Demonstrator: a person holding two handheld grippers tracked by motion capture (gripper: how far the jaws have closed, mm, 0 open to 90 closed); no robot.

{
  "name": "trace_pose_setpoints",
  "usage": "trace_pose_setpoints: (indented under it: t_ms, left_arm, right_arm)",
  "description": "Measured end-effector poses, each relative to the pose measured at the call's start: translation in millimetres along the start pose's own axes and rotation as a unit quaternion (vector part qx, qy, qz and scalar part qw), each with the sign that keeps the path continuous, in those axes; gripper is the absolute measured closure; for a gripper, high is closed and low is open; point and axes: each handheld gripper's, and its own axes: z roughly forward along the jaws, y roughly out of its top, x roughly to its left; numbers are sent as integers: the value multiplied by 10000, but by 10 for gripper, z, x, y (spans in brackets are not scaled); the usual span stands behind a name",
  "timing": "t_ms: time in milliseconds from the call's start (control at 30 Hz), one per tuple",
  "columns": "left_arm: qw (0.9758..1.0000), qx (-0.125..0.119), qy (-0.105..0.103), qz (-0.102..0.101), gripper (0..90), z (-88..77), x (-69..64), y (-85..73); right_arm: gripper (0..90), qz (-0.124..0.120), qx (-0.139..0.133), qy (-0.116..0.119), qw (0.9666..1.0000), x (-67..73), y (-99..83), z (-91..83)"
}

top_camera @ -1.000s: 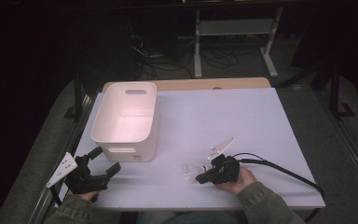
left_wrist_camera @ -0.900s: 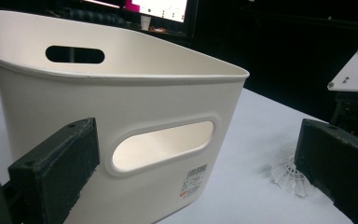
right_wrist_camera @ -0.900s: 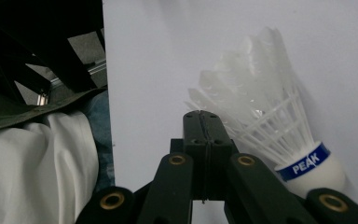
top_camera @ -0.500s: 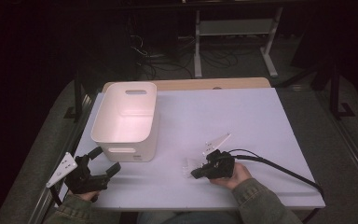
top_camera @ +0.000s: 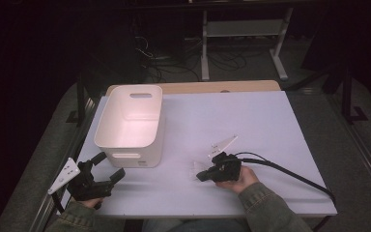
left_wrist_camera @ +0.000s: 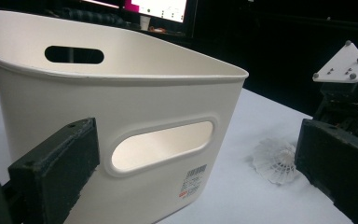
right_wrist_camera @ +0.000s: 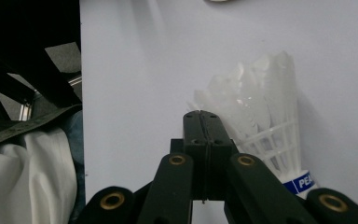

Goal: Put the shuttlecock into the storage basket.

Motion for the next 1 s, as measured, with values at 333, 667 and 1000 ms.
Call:
trace_pose_setpoints:
  t_ms: [333, 667, 1000]
  left_arm:
    - [10000, -1, -1, -4, 0, 1, 2, -1]
    - [10000, -4, -3, -6, 0, 1, 1, 0]
    - [10000, 1, -13, 10, 0, 0, 4, 0]
  right_arm:
    - [886, 39, -93, -171, 9998, -85, 60, 7]
    - [886, 78, -176, -354, 9992, -173, 91, -6]
    - [886, 150, -196, -411, 9989, -234, 99, 2]
